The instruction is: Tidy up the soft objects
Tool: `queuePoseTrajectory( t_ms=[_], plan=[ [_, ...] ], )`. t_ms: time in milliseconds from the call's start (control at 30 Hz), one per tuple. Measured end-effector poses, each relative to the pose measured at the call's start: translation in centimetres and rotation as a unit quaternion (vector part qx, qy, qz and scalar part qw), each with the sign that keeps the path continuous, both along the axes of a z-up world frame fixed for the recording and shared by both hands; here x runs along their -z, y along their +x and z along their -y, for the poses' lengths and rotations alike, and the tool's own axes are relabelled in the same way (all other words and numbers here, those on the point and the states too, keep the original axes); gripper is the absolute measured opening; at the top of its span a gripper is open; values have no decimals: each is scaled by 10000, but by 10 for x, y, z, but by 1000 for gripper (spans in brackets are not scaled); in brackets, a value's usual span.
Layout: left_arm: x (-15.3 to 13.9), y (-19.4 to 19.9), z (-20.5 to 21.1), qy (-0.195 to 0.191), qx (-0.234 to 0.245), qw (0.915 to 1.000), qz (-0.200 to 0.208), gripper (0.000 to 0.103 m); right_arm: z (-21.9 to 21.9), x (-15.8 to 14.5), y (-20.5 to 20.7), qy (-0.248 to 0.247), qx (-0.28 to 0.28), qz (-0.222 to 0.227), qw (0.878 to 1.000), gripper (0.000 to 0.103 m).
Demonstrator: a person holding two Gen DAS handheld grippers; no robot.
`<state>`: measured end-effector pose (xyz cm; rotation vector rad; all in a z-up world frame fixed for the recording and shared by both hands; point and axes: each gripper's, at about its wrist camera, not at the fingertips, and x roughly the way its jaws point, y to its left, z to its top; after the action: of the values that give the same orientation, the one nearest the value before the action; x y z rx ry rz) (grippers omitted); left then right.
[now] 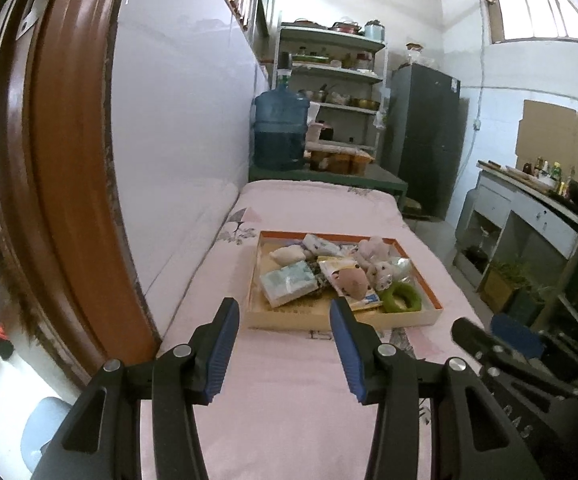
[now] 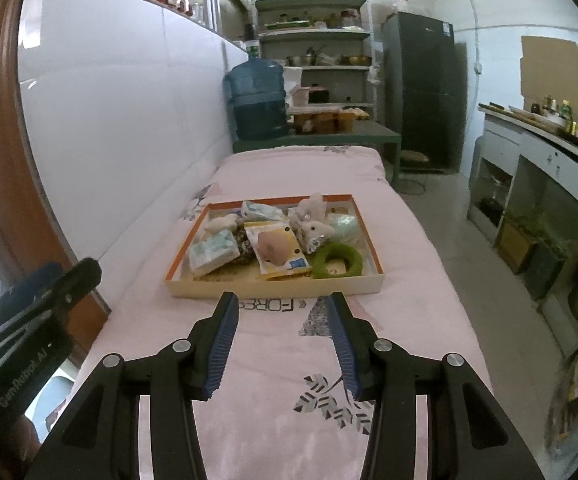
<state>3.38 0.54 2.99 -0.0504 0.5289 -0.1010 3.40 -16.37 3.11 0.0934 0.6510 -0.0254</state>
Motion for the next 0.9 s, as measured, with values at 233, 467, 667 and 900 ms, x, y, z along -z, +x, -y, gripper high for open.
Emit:
queuePoseTrajectory(
  t_ms=[233,467,667,900],
  plan=[
    [2,-2,-3,46,-130,9999,-88,47,-10,-11,-7,-141,5,194,9997,48],
    [-1,-4,0,107,-60,9999,8,47,-20,-16,-10,-221,-118,283,9993,48],
    [-1,-3,1,113,-24,9999,27,47,-21,-16,-8,-193,-89,262,9994,48],
    [0,0,3,113,31,9999,-5,47,-18,-16,-8,-170,-83,224,9996,48]
  ],
)
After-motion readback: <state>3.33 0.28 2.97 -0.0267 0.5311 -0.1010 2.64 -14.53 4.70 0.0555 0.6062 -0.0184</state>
